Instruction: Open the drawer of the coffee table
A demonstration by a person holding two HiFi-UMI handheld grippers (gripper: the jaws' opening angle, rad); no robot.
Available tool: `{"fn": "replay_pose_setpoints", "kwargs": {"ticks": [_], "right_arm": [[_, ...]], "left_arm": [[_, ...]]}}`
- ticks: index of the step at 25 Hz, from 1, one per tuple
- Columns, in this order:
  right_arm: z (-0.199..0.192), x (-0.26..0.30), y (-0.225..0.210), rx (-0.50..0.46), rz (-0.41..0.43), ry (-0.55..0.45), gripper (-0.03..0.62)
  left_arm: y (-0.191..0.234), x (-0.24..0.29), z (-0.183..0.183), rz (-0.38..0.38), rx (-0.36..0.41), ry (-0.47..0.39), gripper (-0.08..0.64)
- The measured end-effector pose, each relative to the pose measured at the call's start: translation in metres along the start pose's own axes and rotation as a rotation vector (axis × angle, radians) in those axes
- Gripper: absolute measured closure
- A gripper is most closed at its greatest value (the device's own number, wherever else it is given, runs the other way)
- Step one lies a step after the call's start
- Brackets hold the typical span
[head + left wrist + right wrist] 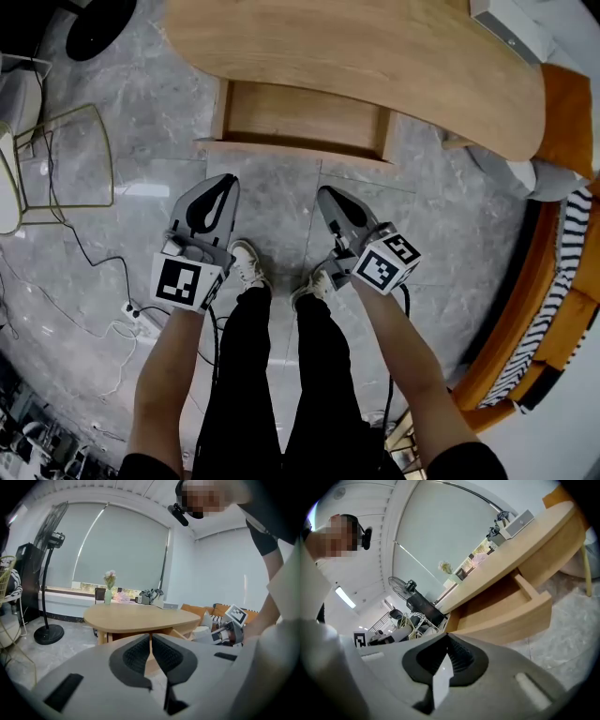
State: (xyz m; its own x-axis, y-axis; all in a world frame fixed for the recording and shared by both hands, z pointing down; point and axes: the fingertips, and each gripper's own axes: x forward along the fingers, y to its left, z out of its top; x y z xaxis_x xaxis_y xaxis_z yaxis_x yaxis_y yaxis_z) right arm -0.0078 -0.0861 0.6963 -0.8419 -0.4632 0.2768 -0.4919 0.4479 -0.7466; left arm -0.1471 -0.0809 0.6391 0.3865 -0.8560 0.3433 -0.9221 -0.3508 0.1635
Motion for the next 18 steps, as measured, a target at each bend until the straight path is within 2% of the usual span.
{"fn": "replay_pose_setpoints", "kwargs": {"ticks": [5, 12, 18], "right_arm": [[0.047, -0.031, 0.029, 0.031, -0.076, -0.037, 0.588], [0.128, -0.076, 0.074, -0.024, -0.164, -0.095, 0.588], [0.2, -0.121, 0.115, -0.046, -0.219, -0.169, 0.588]], "left_arm": [[-0.013, -0.013, 0.058, -0.004, 0.011, -0.001, 0.541], [-0.028, -0.037, 0.155, 0.017, -0.064, -0.09, 0.541], [-0.039, -0.048, 0.231, 0.019, -0.037, -0.128, 0.543]]}}
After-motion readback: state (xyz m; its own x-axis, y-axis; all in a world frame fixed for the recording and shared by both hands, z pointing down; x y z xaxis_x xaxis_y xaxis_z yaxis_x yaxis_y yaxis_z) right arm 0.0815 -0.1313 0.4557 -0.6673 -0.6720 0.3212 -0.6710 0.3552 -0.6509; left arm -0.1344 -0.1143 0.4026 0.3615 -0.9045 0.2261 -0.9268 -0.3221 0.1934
